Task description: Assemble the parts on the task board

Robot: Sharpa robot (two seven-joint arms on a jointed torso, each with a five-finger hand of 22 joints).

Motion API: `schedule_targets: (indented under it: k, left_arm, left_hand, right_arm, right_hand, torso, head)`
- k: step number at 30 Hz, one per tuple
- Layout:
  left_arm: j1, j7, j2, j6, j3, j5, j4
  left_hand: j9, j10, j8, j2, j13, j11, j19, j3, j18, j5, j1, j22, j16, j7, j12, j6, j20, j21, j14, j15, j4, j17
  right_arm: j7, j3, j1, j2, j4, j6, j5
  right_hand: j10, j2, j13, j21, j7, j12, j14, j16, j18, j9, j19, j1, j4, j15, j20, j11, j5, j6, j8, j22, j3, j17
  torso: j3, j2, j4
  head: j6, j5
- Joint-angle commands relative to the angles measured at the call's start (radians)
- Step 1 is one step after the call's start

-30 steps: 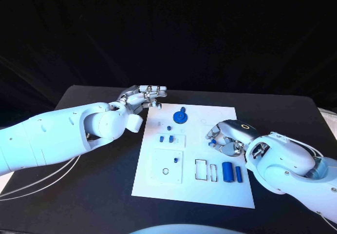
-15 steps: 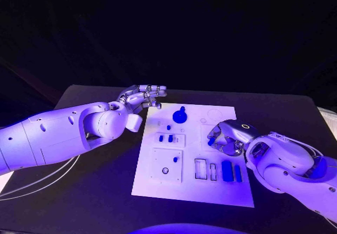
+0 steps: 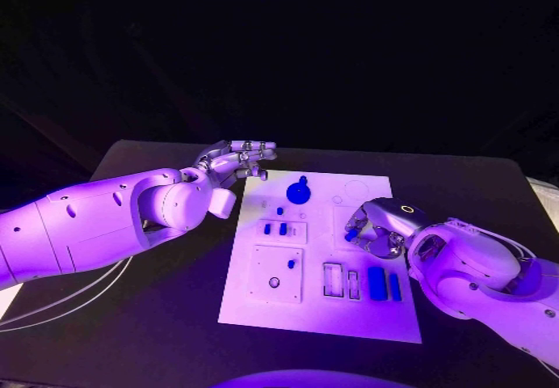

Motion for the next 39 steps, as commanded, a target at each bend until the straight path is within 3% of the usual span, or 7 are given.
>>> schedule_targets:
  k: [1,14,27,32,39]
  left_arm:
    - [0.000,0.004,0.000,0.019,0.001,0.004,0.002]
    - [0.000,0.003,0.000,0.019,0.001,0.004,-0.001]
    - [0.000,0.003,0.002,0.022,0.001,0.004,-0.006]
    - [0.000,0.002,0.004,0.023,0.001,0.004,-0.007]
    - [0.000,0.001,0.010,0.024,0.001,0.004,-0.008]
  left_hand:
    - [-0.001,-0.007,0.002,0.005,0.001,-0.001,-0.002,-0.004,0.011,-0.002,-0.007,-0.001,0.006,0.001,0.005,-0.007,0.007,-0.006,-0.005,0.000,0.000,-0.002]
    - [-0.001,-0.008,0.002,0.007,0.001,-0.001,-0.002,-0.005,0.011,-0.002,-0.007,-0.002,0.007,0.001,0.006,-0.007,0.007,-0.007,-0.006,0.000,0.000,-0.002]
    - [-0.001,-0.012,0.003,0.011,0.002,-0.001,-0.001,-0.004,0.012,-0.001,0.003,-0.003,0.008,0.001,0.011,-0.008,0.006,-0.009,-0.007,0.000,-0.006,-0.005]
    - [-0.001,-0.012,0.003,0.011,0.002,-0.001,-0.001,-0.004,0.012,-0.001,0.003,-0.003,0.008,0.001,0.011,-0.008,0.006,-0.009,-0.007,0.000,-0.006,-0.005]
    - [-0.001,-0.012,0.003,0.012,0.002,-0.001,-0.001,-0.004,0.012,-0.001,0.004,-0.003,0.009,0.001,0.012,-0.008,0.006,-0.009,-0.007,-0.001,-0.008,-0.006]
  right_arm:
    - [0.002,0.000,-0.001,0.004,0.000,-0.013,-0.003]
    - [-0.006,0.000,-0.004,0.004,0.004,-0.090,0.017]
    - [0.018,0.014,0.016,-0.032,0.122,-0.111,0.176]
    - [0.034,0.015,0.010,0.008,0.152,-0.105,0.208]
    - [0.056,0.010,-0.023,0.090,0.149,-0.108,0.185]
  right_hand:
    - [0.020,0.010,0.001,0.011,-0.001,0.005,0.025,0.015,-0.005,0.004,0.013,0.000,0.000,-0.009,0.000,-0.006,-0.006,0.011,0.006,0.016,0.012,0.016]
    - [0.059,0.017,0.001,0.038,-0.010,0.000,0.031,0.050,-0.012,0.012,0.035,-0.013,0.003,-0.017,-0.009,-0.016,-0.007,0.045,0.021,0.055,0.027,0.050]
    - [0.051,0.013,-0.001,0.040,-0.006,-0.016,0.030,0.054,-0.013,0.012,0.034,-0.015,0.001,-0.015,-0.009,-0.012,-0.006,0.040,0.017,0.055,0.033,0.052]
    - [0.052,0.014,-0.001,0.040,-0.006,-0.018,0.030,0.055,-0.012,0.012,0.034,-0.015,0.000,-0.015,-0.008,-0.012,-0.004,0.040,0.017,0.055,0.035,0.052]
    - [0.052,0.015,-0.001,0.040,-0.005,-0.020,0.030,0.056,-0.012,0.012,0.033,-0.015,-0.001,-0.014,-0.008,-0.011,-0.003,0.039,0.016,0.054,0.036,0.052]
  torso:
    - [0.0000,0.001,-0.0004]
    - [0.0003,-0.002,-0.0012]
    - [0.0003,0.000,-0.0003]
    - [-0.0004,0.001,0.0012]
    - [-0.0021,0.001,0.0027]
  head:
    - [0.000,-0.001]
    - [0.001,-0.005]
    - [0.001,-0.005]
    - [-0.005,0.004]
    - [-0.013,0.019]
